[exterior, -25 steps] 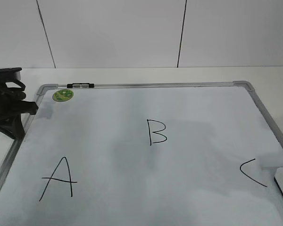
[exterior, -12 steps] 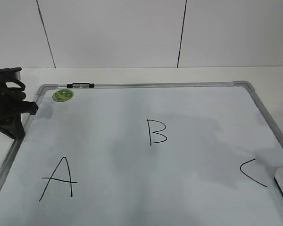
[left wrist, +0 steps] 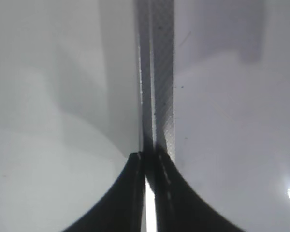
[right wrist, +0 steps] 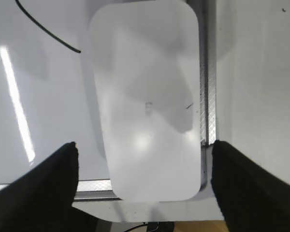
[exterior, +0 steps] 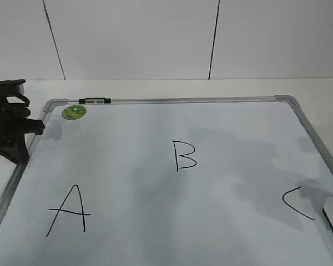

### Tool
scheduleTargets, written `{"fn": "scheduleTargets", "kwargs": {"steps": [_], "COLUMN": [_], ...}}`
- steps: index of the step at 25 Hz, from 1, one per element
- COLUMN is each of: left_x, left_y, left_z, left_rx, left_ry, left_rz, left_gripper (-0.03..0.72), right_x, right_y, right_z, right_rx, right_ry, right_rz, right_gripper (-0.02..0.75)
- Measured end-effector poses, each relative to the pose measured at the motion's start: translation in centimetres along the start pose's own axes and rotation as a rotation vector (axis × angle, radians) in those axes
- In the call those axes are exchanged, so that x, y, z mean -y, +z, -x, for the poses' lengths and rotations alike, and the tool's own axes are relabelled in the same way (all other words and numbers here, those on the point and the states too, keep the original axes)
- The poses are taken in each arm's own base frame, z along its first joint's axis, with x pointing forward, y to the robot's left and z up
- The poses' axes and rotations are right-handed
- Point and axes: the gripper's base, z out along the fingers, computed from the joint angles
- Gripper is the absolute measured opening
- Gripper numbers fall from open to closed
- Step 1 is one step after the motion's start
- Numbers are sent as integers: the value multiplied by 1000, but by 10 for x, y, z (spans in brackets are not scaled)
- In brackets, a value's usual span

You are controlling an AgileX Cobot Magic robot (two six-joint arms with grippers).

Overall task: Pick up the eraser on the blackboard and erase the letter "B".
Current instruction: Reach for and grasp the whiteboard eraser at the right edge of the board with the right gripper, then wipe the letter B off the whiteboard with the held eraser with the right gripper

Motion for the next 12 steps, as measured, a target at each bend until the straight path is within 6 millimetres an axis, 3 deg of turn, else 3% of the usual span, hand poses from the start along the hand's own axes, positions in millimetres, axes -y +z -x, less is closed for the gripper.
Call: {"fn": "scheduleTargets", "kwargs": {"steps": [12], "left_x": [0], "left_y": [0], "left_z": [0], "left_rx": [-1], "left_ry": [0], "left_rz": [0], "left_gripper": [19], "right_x": [2], "right_y": [27], "right_z": [17], "right_rx": [-46], "right_ry": [-11], "right_rz": [-29], "right_gripper": [659]}}
